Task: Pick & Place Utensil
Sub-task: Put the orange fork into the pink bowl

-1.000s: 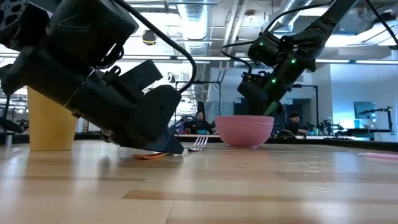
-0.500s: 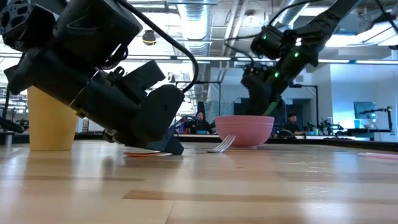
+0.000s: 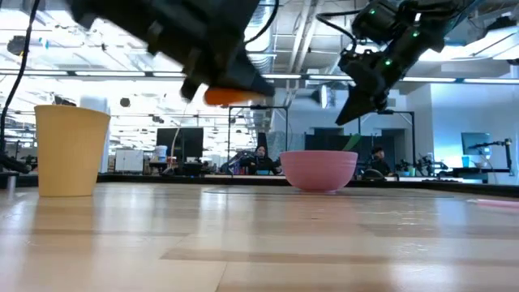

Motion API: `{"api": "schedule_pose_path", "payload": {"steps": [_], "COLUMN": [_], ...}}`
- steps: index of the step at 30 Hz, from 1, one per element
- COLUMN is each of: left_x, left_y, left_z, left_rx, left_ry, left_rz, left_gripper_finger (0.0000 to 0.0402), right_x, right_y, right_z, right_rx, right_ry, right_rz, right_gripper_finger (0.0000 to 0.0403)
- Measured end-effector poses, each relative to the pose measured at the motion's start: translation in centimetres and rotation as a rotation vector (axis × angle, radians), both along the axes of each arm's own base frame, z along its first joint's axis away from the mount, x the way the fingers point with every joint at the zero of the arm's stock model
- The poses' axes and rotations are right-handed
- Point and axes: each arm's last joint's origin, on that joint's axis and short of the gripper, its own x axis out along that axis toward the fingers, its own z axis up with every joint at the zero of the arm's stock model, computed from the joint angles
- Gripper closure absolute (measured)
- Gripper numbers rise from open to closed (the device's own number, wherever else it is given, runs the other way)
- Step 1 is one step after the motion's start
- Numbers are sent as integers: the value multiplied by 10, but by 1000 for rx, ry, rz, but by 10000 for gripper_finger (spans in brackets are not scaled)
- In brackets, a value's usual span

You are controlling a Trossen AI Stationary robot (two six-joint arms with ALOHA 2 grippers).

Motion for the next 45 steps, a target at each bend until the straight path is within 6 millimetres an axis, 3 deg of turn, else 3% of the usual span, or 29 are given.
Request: {"api": "schedule_pose_path", "payload": {"steps": [6,14,20,25,31,41,45], "left_x": [8,21,24,23,22,40,42], "left_y": [39,100,131,134,133,140,140], "left_z": [26,32,39,41,41,4,3], "left_rx": [22,-33,-117,-136,-138,-138,-137], "left_ry": [69,142,140,199,216,328,325], "left_rz": [24,26,-4,1,-3,18,18], "left_gripper_finger": [399,399,399,399,399,399,399], "right_x": [-10,-10,-9,-7,-2,1,1], "right_y": [5,3,1,-3,-17,-30,-30], "right_z": [-10,-15,-17,-22,-44,-59,-58], "right_rx": [35,29,33,43,82,105,105], "right_ry": [4,-10,-1,17,87,111,103], "right_rz": [125,162,156,141,93,51,53], "right_gripper_finger": [403,403,403,403,403,403,403]}}
